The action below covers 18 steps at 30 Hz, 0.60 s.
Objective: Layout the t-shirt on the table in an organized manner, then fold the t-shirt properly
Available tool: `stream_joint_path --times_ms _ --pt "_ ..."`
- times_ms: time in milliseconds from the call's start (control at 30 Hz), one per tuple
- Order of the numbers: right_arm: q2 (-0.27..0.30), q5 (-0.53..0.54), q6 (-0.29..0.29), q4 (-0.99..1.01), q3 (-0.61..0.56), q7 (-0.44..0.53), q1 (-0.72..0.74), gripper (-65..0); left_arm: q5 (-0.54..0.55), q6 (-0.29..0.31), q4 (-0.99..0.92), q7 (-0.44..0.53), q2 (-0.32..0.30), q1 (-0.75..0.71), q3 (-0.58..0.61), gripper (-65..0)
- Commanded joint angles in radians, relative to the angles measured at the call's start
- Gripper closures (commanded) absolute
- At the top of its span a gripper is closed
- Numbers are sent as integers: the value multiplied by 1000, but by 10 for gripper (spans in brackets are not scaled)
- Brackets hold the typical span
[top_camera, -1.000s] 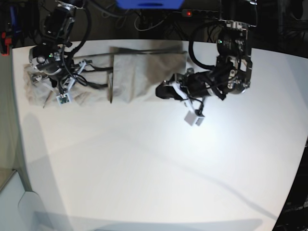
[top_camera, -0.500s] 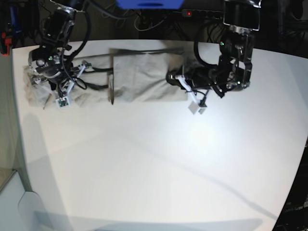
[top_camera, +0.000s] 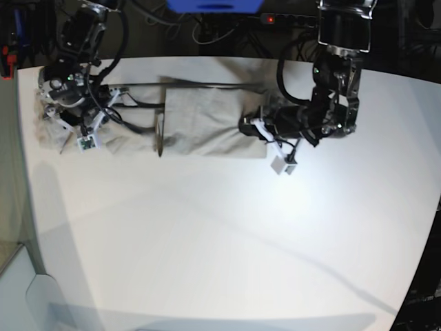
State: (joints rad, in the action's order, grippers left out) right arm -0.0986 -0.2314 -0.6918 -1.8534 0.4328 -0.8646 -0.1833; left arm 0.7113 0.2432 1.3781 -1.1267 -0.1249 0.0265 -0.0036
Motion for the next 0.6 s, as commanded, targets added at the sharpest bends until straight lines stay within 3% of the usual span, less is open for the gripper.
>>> stream_joint_path --times_ms 0,167,433,567 --pt "1 5 -6 -52 1 17 3 -319 -68 -14 2 0 -14 25 -3 -5" --pt "10 -1 -6 -150 18 -43 9 -431 -69 -12 -4 -2 -17 54 -2 -5" --pt "63 4 -6 -76 126 -270 172 -435 -69 -12 -3 -2 -49 80 -2 -5" --pt "69 0 -6 8 136 -299 221 -435 -68 -12 -3 -2 -75 80 -6 -5"
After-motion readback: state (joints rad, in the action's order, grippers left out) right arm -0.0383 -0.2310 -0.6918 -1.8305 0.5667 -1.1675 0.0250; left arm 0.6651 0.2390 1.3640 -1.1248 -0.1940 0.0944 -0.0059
